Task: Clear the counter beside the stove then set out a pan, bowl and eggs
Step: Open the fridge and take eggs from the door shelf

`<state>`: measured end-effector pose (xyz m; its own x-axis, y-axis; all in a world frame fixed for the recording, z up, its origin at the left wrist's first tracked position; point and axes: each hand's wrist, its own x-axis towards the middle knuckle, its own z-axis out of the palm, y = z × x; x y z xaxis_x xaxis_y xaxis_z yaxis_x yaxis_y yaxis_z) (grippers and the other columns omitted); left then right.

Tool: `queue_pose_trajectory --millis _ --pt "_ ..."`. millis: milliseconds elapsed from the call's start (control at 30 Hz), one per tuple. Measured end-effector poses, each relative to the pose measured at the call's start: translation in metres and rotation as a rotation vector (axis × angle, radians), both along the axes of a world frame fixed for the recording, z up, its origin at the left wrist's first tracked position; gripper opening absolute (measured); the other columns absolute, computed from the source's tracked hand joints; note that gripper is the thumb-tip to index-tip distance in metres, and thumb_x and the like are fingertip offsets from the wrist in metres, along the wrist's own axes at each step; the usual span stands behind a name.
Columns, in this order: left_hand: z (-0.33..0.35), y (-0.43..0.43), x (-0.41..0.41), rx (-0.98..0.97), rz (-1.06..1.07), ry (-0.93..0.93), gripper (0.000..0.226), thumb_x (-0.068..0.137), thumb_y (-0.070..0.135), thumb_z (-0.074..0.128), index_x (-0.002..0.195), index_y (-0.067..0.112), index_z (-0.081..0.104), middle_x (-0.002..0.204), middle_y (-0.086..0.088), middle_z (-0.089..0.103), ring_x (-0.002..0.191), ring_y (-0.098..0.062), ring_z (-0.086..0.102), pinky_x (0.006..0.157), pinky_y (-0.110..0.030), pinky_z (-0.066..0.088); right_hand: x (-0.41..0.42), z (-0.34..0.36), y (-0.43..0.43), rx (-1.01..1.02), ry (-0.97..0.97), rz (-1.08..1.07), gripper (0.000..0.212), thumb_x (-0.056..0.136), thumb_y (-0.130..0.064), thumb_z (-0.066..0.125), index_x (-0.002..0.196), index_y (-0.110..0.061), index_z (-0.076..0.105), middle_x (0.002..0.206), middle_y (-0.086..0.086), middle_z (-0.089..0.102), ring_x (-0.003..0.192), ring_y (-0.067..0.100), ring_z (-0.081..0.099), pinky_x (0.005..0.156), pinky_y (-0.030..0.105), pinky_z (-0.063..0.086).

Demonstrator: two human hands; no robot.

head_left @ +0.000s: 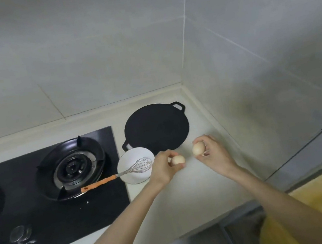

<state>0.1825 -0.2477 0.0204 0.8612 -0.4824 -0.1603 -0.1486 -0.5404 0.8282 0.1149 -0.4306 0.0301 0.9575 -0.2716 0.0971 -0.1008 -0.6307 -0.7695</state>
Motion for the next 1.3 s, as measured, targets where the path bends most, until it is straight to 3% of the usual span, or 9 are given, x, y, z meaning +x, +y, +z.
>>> queue_pose_trajectory --millis 100,233,400,633,833,967,1100,1200,1300 --pt "-0.015 -0.027 0.016 0.026 -0.002 0.023 0.034 0.075 0.023 0.08 0.105 0.016 0.066 0.102 0.0 0.057 0.079 -0.014 0.057 0.069 -0.013 0.042 0.012 -0.017 -0.022 -0.033 0.039 -0.032 0.038 0.073 -0.005 0.071 0.098 -0.031 0.058 0.102 -0.014 0.053 0.089 0.006 0.058 0.073 0.027 0.054" --pt "-0.036 -0.055 0.032 0.089 0.016 0.045 0.032 0.073 0.03 0.08 0.101 0.021 0.067 0.105 -0.002 0.064 0.088 -0.017 0.062 0.083 -0.032 0.05 0.029 -0.042 -0.043 -0.069 0.129 -0.054 0.037 0.07 -0.006 0.072 0.099 -0.025 0.06 0.099 -0.01 0.053 0.083 0.012 0.057 0.074 0.033 0.052" --pt "-0.059 -0.083 0.045 0.144 0.058 0.072 0.034 0.078 0.026 0.076 0.108 0.017 0.066 0.108 -0.002 0.059 0.088 -0.012 0.055 0.07 -0.014 0.034 0.049 -0.071 -0.06 -0.107 0.232 -0.025 0.034 0.073 -0.006 0.067 0.103 -0.021 0.06 0.1 -0.006 0.053 0.087 0.016 0.054 0.077 0.031 0.046" --pt "-0.08 -0.103 0.054 0.184 0.034 0.03 0.031 0.075 0.021 0.077 0.104 0.016 0.068 0.104 -0.007 0.06 0.094 -0.023 0.056 0.079 -0.026 0.042 0.066 -0.097 -0.071 -0.106 0.252 0.038 0.03 0.067 -0.001 0.059 0.09 -0.021 0.061 0.091 -0.001 0.06 0.083 0.021 0.057 0.073 0.043 0.049" --pt "-0.085 -0.108 0.052 0.171 0.046 0.022 0.034 0.074 0.026 0.079 0.104 0.019 0.066 0.099 0.001 0.054 0.088 -0.016 0.053 0.076 -0.023 0.04 0.067 -0.094 -0.074 -0.131 0.278 0.09 0.023 0.074 -0.008 0.06 0.095 -0.019 0.062 0.095 0.002 0.061 0.089 0.022 0.057 0.076 0.042 0.048" --pt "-0.084 -0.107 0.05 0.19 0.061 0.043 0.044 0.074 0.032 0.079 0.113 0.023 0.063 0.11 0.0 0.057 0.1 -0.019 0.057 0.086 -0.028 0.046 0.064 -0.091 -0.074 -0.145 0.292 0.103 0.031 0.076 -0.007 0.06 0.104 -0.02 0.062 0.1 0.002 0.061 0.096 0.024 0.056 0.081 0.04 0.048" --pt "-0.071 -0.101 0.045 0.2 0.073 0.031 0.062 0.075 0.038 0.078 0.131 0.024 0.055 0.131 0.0 0.052 0.119 -0.018 0.051 0.1 -0.029 0.041 0.062 -0.08 -0.075 -0.169 0.269 0.11 0.047 0.074 -0.006 0.066 0.118 -0.022 0.06 0.114 0.0 0.06 0.109 0.021 0.053 0.092 0.032 0.045" --pt "-0.05 -0.088 0.043 0.122 0.112 -0.038 0.053 0.081 0.033 0.074 0.13 0.02 0.057 0.13 -0.001 0.055 0.12 -0.018 0.051 0.102 -0.026 0.038 0.068 -0.06 -0.071 -0.164 0.218 0.094 0.046 0.077 -0.006 0.064 0.121 -0.021 0.059 0.123 -0.003 0.059 0.113 0.019 0.053 0.094 0.025 0.041" --pt "-0.02 -0.066 0.04 0.032 0.223 -0.084 0.041 0.087 0.023 0.068 0.127 0.021 0.059 0.126 -0.001 0.056 0.111 -0.015 0.055 0.093 -0.021 0.042 0.076 -0.034 -0.059 -0.098 0.13 0.126 0.043 0.083 -0.01 0.062 0.123 -0.023 0.056 0.127 -0.007 0.057 0.116 0.015 0.051 0.093 0.025 0.041"
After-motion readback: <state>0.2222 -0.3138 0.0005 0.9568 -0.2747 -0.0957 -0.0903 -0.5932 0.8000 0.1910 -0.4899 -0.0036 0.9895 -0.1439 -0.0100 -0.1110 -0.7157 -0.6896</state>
